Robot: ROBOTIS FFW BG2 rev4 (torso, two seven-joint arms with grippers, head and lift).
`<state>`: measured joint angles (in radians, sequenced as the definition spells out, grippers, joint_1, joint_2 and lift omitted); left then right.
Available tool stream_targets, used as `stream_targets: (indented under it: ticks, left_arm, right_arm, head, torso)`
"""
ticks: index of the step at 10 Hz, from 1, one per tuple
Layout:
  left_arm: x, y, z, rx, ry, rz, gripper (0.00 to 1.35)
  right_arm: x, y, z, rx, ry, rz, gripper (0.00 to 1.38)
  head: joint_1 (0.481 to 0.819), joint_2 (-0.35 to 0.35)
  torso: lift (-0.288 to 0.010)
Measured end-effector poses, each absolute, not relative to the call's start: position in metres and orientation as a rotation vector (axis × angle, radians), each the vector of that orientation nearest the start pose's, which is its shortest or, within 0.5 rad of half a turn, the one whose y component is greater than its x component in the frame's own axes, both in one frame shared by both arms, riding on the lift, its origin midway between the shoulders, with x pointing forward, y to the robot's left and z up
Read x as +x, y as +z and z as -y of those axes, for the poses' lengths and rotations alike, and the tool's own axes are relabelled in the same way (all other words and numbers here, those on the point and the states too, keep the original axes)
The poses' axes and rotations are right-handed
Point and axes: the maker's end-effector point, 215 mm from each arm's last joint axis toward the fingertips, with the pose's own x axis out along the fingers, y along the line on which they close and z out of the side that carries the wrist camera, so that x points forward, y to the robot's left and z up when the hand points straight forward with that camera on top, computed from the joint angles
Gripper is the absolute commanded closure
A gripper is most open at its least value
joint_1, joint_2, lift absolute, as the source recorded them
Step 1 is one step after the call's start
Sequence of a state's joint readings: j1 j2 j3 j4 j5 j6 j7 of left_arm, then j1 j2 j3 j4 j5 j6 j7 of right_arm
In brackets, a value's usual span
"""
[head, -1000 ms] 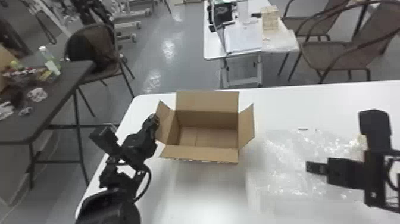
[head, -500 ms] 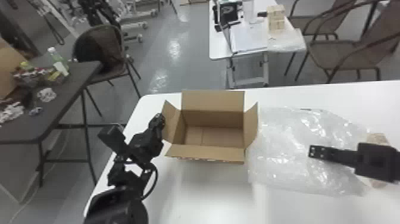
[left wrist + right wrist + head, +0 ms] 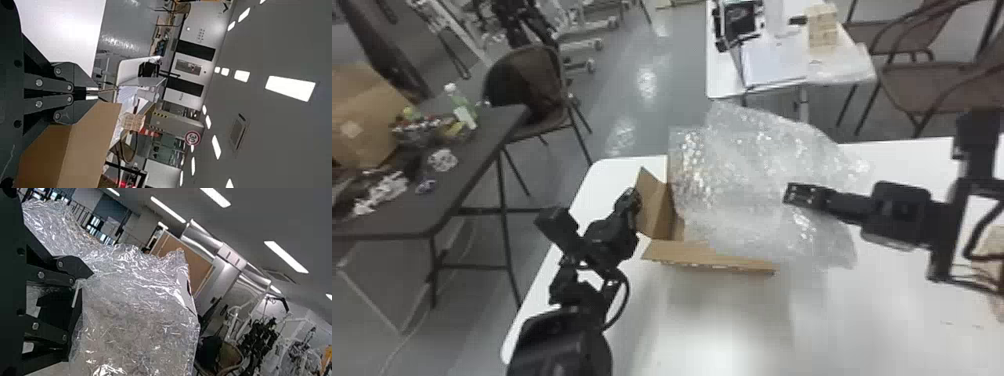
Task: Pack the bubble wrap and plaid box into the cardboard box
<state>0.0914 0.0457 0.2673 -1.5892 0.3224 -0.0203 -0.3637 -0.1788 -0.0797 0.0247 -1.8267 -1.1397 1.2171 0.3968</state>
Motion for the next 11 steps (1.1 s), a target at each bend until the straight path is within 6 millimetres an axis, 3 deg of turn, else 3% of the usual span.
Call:
stream_targets:
  ticks: [2,5,8,9,10,11]
  left_arm:
    - [0.554,-0.347,-0.324,-0.254,-0.093,0.045,1.21]
    - [0.551,-0.352,-0.323,-0.261,-0.093,0.039,1.21]
    - [0.552,-0.352,-0.320,-0.267,-0.098,0.039,1.21]
    - [0.552,-0.352,-0.319,-0.269,-0.099,0.039,1.21]
    - [0.552,-0.353,-0.319,-0.271,-0.099,0.038,1.21]
    - [0.552,-0.353,-0.319,-0.273,-0.097,0.039,1.21]
  right_arm:
    - [0.472,-0.240,-0.070,0.891,1.228,-0.554,1.24]
    - [0.508,-0.304,-0.089,0.915,1.168,-0.557,1.24]
    - [0.520,-0.336,-0.108,0.923,1.186,-0.536,1.23]
    - [0.523,-0.339,-0.110,0.929,1.180,-0.528,0.96]
    - [0.523,-0.340,-0.111,0.926,1.179,-0.525,0.49]
    - [0.522,-0.341,-0.112,0.917,1.180,-0.526,0.18]
  head:
    - [0.666,0.350]
    - [0.689,0.350]
    - [0.695,0.350]
    - [0.695,0.350]
    - [0.695,0.350]
    - [0.695,0.350]
  torso:
    - [-0.089]
    - [-0.089]
    - [-0.089]
    - [-0.089]
    - [-0.089]
    - [-0.089]
